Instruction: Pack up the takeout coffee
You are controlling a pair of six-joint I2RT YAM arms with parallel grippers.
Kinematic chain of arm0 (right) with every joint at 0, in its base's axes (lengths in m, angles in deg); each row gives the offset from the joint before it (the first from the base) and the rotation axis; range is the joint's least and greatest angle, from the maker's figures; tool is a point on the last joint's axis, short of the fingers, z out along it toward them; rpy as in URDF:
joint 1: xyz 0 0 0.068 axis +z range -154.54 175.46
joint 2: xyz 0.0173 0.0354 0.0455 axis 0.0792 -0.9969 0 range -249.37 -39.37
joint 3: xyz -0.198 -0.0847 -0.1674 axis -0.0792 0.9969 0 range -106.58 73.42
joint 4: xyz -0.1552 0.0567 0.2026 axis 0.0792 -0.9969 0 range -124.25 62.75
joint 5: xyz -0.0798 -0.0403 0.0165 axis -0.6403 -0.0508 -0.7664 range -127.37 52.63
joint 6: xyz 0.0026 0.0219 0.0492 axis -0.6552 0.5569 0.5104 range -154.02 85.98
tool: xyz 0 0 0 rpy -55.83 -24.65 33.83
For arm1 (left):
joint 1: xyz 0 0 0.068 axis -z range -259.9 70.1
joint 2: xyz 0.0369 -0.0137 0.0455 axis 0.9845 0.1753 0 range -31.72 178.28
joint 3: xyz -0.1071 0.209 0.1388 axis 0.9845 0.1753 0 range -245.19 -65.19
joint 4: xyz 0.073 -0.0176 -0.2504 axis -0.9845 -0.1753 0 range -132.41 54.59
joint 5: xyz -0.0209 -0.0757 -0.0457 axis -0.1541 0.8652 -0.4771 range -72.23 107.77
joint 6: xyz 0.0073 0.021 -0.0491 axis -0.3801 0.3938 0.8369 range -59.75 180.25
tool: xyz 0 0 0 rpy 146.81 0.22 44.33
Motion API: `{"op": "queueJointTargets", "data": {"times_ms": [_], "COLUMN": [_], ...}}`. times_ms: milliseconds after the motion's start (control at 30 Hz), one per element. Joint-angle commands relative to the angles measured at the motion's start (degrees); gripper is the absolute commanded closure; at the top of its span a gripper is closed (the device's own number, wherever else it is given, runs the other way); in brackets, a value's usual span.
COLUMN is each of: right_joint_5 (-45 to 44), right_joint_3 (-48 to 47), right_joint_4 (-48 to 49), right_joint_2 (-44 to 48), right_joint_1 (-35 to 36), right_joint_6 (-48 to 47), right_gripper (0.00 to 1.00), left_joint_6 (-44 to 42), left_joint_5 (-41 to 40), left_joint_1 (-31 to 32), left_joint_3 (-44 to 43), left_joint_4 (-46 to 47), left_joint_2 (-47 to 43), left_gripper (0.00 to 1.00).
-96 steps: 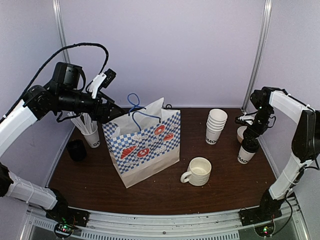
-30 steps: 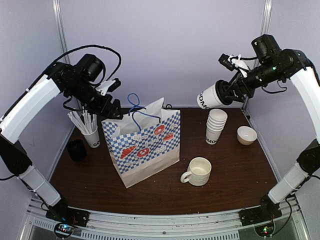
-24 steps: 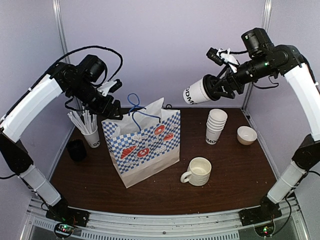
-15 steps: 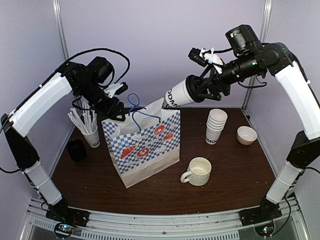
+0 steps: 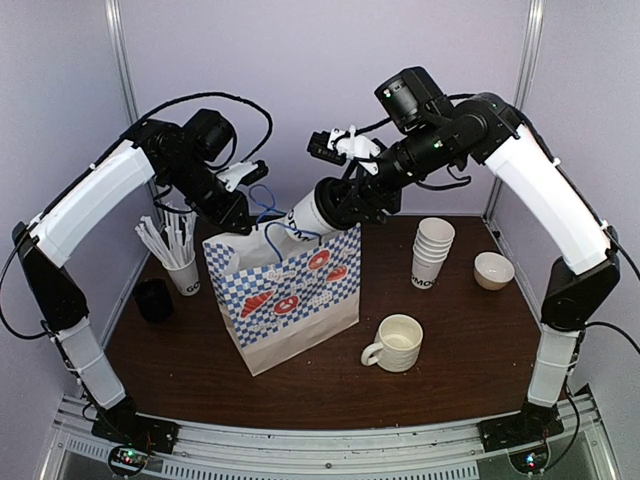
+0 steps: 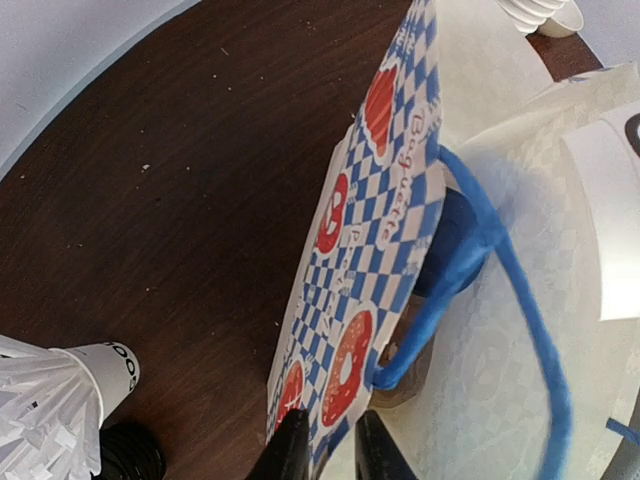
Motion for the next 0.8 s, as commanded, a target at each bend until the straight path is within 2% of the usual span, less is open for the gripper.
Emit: {"op": "queueJointTargets", "data": {"times_ms": [0,233,767], "right_joint_5": [-1.5,-3.5,-6.8], "right_joint_3": [-0.3,0.5,2.5], "right_joint_4": [1.0,1.7,1.4], "right_joint_2": [0.8,-1.6,-5.3], "right_joint_1": [1.4,3.2,10.4], "right_joint_6": [-0.9,-1.9,-4.6], "right_gripper": [0.27,0.27,0.27], "left_joint_6": [-2.7,-4.4,-10.6], "left_joint_5": [2.3,4.2,10.9], "left_joint_1": [-0.4,-0.4,-0.2], "left_joint_3": [-2.6,-4.2,-9.0], "left_joint_4": [0.1,0.0,0.0], "left_joint_2": [1.0,2.0,1.6], "left_gripper": [0.84,0.96,0.94]}}
